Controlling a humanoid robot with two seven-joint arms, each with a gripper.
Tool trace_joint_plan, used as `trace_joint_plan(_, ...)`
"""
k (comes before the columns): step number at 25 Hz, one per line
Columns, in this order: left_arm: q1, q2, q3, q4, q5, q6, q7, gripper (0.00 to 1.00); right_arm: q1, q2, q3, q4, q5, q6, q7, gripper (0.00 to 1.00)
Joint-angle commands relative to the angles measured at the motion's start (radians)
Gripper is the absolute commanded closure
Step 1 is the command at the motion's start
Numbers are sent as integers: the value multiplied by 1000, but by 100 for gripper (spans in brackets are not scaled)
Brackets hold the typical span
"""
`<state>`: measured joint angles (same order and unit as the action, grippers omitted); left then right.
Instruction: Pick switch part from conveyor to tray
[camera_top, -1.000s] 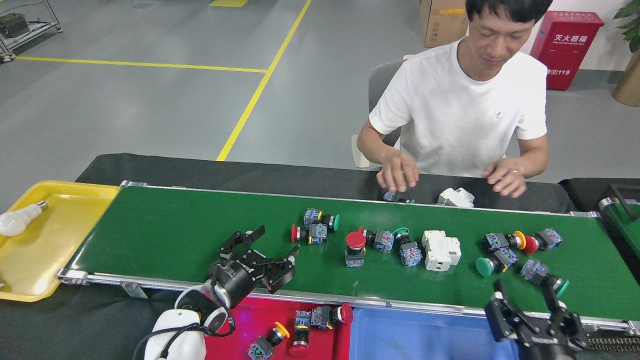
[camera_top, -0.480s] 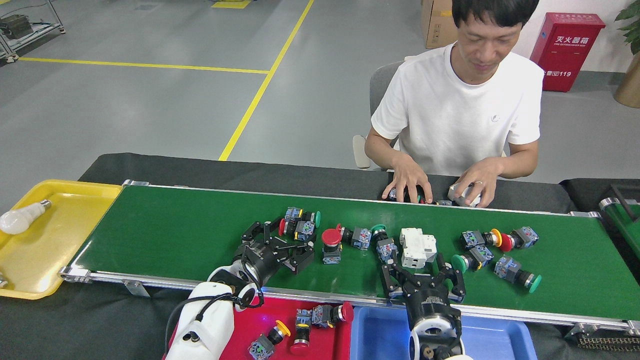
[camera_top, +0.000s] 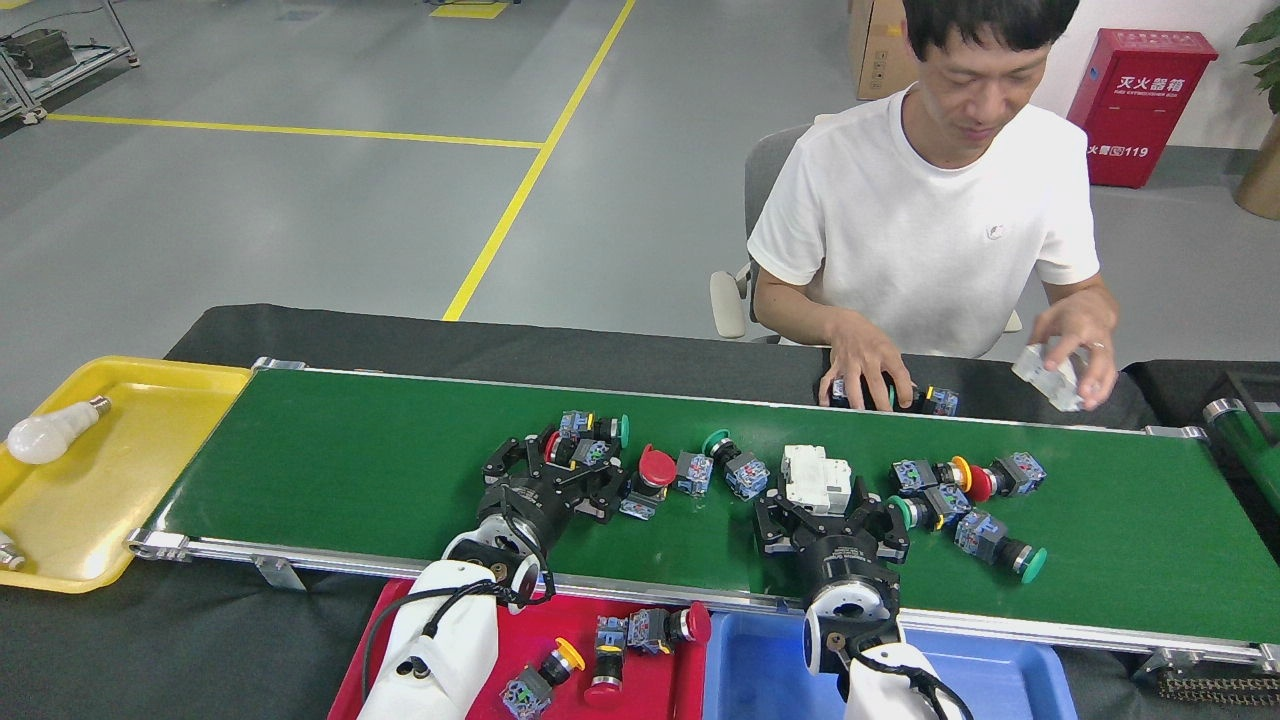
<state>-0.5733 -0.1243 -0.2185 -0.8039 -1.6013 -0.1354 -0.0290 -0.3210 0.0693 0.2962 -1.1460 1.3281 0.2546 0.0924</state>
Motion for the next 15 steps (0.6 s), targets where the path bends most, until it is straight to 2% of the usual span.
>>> trace_joint_plan(1, -14, 3, -1, -1, 3, -3, 4, 88, -9, -3, -2, -49, -6, -41, 4, 88)
trace_joint_plan(3, -14, 14, 1, -6, 8, -12, 4, 90, 19, -36, -12, -135, -40, -112, 18, 88)
trace_joint_plan(6, 0, 26, 14, -60, 27, -78, 4, 90, 137, -158, -42, -333, -150, -267, 44, 86)
trace_joint_plan(8, 32, 74, 59, -176, 63, -179, 3, 89, 252, -269, -84, -423, -233, -428, 33, 86)
trace_joint_plan(9, 87, 106, 87, -262, 81, -234, -5, 89, 298, -312, -121, -445, -264, -535, 20, 85)
trace_joint_plan(10, 150, 135, 108, -362, 95, -289, -6, 88, 336, -344, -181, -462, -282, -639, 1, 85)
trace_joint_plan(11, 202, 161, 126, -449, 101, -332, -6, 84, 376, -353, -236, -468, -294, -730, -10, 84)
trace_joint_plan(13, 357, 224, 159, -643, 116, -443, -8, 67, 447, -353, -393, -469, -314, -968, -14, 84)
trace_joint_plan(14, 452, 259, 182, -734, 127, -510, -8, 48, 471, -350, -488, -468, -328, -1040, -11, 84)
trace_joint_plan(15, 515, 282, 199, -788, 138, -555, -8, 26, 490, -349, -549, -468, -339, -1040, -11, 84)
